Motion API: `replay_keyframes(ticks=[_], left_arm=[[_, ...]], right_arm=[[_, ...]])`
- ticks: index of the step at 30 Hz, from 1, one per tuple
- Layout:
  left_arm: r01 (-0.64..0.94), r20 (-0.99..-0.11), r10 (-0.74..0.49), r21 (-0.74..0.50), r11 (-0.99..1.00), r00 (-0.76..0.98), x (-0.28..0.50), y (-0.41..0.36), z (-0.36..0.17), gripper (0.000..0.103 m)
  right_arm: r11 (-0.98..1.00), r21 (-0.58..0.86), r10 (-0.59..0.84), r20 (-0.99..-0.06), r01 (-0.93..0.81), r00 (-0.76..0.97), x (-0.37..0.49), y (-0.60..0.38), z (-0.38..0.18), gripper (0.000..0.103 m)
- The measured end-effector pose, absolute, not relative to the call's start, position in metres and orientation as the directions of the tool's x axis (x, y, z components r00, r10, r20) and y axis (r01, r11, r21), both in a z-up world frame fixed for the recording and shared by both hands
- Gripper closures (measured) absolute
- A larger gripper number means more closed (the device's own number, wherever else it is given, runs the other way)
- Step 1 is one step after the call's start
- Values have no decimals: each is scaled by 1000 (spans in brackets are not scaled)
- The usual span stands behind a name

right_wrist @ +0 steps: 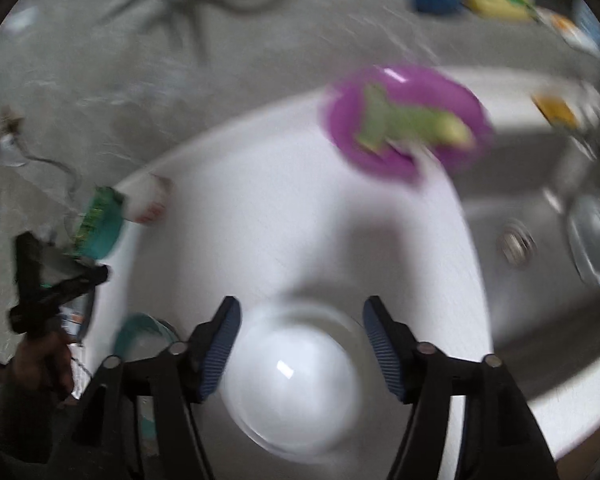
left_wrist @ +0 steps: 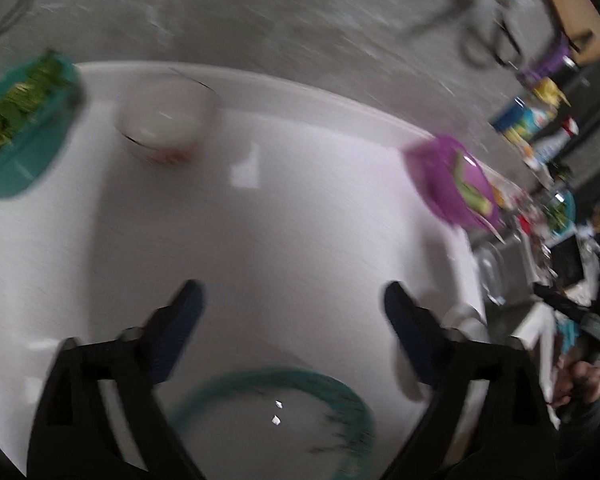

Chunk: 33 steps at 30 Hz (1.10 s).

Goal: Organize plates and bowls
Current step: 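Move both grippers to the red-rimmed white bowl beside the green bowl, then close both grippers on the red-rimmed bowl rim and lift it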

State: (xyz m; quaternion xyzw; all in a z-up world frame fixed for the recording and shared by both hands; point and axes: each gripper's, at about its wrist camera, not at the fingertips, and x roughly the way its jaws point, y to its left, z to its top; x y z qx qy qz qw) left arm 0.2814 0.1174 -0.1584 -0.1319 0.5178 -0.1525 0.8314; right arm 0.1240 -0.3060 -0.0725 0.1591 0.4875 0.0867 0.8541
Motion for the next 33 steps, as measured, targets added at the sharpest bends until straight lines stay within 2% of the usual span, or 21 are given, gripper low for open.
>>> replay_keyframes(ticks=[2, 3, 7, 10, 14, 18, 27, 30, 32, 33], left_arm=[[92, -821, -371, -369, 925, 434, 297, 135, -158, 2], [75, -824, -350, -355, 932, 446, 305, 142, -159, 2], [27, -832, -300, -326, 945, 467, 342, 169, -171, 0], [12, -841, -260, -289, 957, 474, 374, 180, -182, 0], [26, -849, -264, -284, 958, 458, 406, 185, -194, 0], [-56, -870, -283, -332, 941, 404, 441, 208, -215, 1], [-126, -875, -226, -306, 944, 428, 481, 243, -231, 2], [-143, -884, -211, -293, 946, 417, 492, 246, -239, 7], [-140, -888, -205, -284, 948, 413, 494, 242, -242, 15], [-137, -891, -201, -277, 951, 407, 497, 240, -244, 23]], right_arm=[[926, 369, 352, -775, -77, 525, 149, -274, -60, 17], [918, 381, 381, -759, -114, 528, 159, -261, -56, 17], [876, 418, 480, -715, -240, 509, 220, -194, -47, 17], [867, 421, 498, -720, -267, 483, 273, -154, -55, 17], [846, 466, 533, -719, -260, 445, 325, -112, -74, 17], [824, 508, 566, -728, -249, 388, 368, -74, -105, 22], [827, 513, 562, -764, -231, 315, 409, -45, -150, 26], [835, 498, 549, -782, -234, 295, 419, -33, -163, 26], [835, 498, 549, -787, -235, 282, 420, -31, -168, 26], [836, 495, 546, -790, -235, 279, 421, -29, -171, 26]])
